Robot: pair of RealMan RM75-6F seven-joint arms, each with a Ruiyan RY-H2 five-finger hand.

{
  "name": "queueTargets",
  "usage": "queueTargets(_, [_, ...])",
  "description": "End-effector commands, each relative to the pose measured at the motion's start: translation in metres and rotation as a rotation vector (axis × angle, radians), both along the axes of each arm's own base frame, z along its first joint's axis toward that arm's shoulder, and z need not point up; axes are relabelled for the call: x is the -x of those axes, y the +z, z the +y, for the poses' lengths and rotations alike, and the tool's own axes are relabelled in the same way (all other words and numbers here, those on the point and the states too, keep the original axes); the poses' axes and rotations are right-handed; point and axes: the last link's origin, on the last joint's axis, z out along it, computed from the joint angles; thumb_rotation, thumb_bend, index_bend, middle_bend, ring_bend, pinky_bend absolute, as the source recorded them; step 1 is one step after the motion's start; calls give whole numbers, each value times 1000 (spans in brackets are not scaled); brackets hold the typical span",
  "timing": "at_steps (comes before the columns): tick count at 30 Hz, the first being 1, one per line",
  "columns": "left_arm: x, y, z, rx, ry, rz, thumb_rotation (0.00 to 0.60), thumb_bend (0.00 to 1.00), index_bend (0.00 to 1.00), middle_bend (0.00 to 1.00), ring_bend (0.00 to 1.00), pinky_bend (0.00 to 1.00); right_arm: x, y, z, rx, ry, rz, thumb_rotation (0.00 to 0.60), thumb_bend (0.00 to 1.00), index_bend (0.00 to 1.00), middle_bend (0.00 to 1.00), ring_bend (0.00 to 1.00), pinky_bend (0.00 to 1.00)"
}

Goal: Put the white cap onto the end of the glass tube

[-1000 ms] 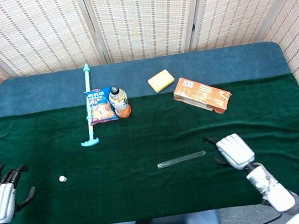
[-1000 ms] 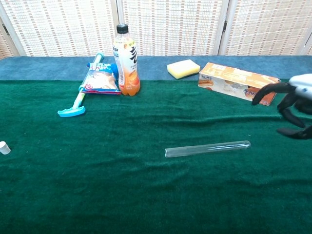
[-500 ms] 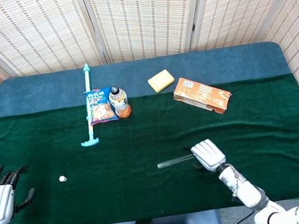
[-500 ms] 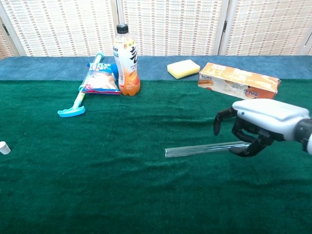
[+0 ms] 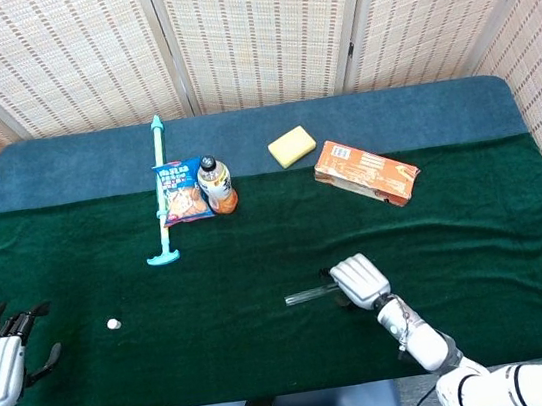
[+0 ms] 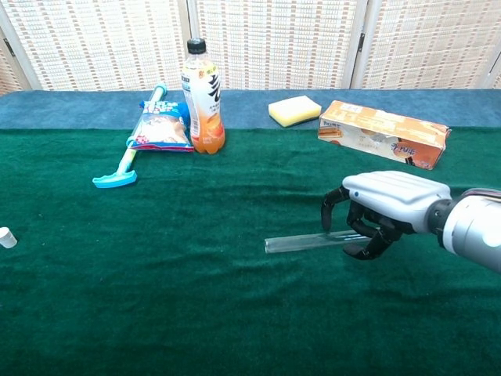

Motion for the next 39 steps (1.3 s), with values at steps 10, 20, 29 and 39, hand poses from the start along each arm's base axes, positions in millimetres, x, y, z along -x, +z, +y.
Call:
queueTargets(10, [1,-2,0,5,2,-1,600,399,236,334,281,60,4,-3,-6,11,-19,16,600,396,429,895,1000,1000])
queueTargets(20, [3,-2,0,5,4,0,600,398,236,334,282,58,2,-10,-9,9,-21,18,600,396,473,897,1000,1000])
queueTargets(29, [4,-2,-1,1,5,-4,600,398,236,333,282,58,-1,-13,-10,8,-18,15,600,397,544,900,1000,1000])
queueTargets(39, [-3,-1,12,10,-57,13,600,399,285,352,361,207,-4,8,-12,57,-5,-20,600,535,725,928,1000,1000])
